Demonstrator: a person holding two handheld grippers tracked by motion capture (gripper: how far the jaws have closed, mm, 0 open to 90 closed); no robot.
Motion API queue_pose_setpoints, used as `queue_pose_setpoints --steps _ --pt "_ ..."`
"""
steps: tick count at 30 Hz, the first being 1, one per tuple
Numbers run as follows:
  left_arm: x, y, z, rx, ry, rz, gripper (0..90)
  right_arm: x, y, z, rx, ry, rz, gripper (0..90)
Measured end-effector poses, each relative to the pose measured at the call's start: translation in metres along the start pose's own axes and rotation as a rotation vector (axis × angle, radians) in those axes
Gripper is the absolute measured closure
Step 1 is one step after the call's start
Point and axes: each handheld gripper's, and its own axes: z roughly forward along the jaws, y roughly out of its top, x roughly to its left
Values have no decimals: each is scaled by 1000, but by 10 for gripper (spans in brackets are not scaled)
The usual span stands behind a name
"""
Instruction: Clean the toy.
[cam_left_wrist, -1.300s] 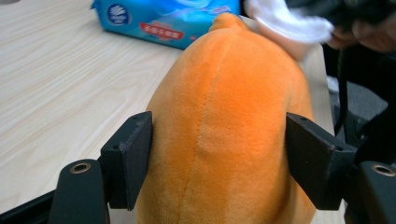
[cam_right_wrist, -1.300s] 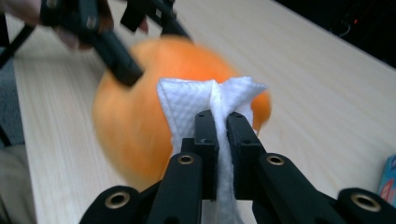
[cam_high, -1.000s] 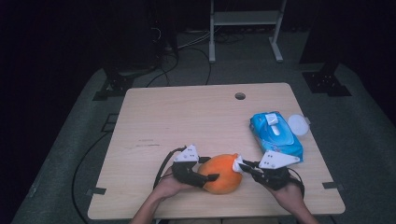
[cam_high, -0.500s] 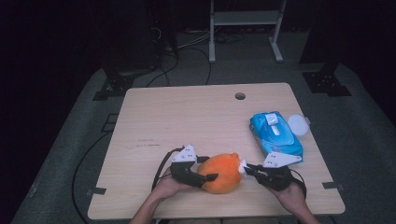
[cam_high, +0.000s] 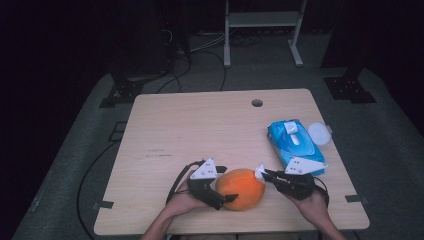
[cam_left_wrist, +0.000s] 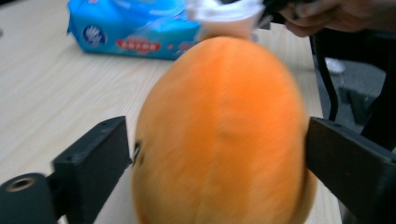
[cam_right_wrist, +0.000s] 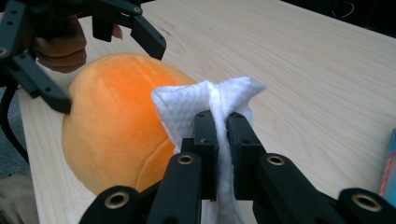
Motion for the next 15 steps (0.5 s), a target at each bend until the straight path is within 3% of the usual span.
queue_pose_setpoints --steps 2,4,7,9,11,12,14,15 --pt "1 -1 4 16 -19 -17 100 -1 0 -2 3 2 0 828" --pt "-1 0 3 -1 -3 6 199 0 2 -3 5 -7 -9 828" --pt "-11 7 -3 -46 57 112 348 3 8 -5 -16 -14 -19 828" --pt "-19 13 -3 -43 114 181 365 6 14 -5 -33 -1 -32 829" --pt "-26 17 1 -14 143 248 367 14 23 -1 -42 16 -60 828" --pt "-28 17 2 -1 145 267 367 22 29 4 -38 18 -96 828" --pt "-27 15 0 2 145 269 365 30 34 9 -28 18 -144 828" --pt "-25 12 -1 -4 137 255 362 31 35 10 -26 17 -146 828"
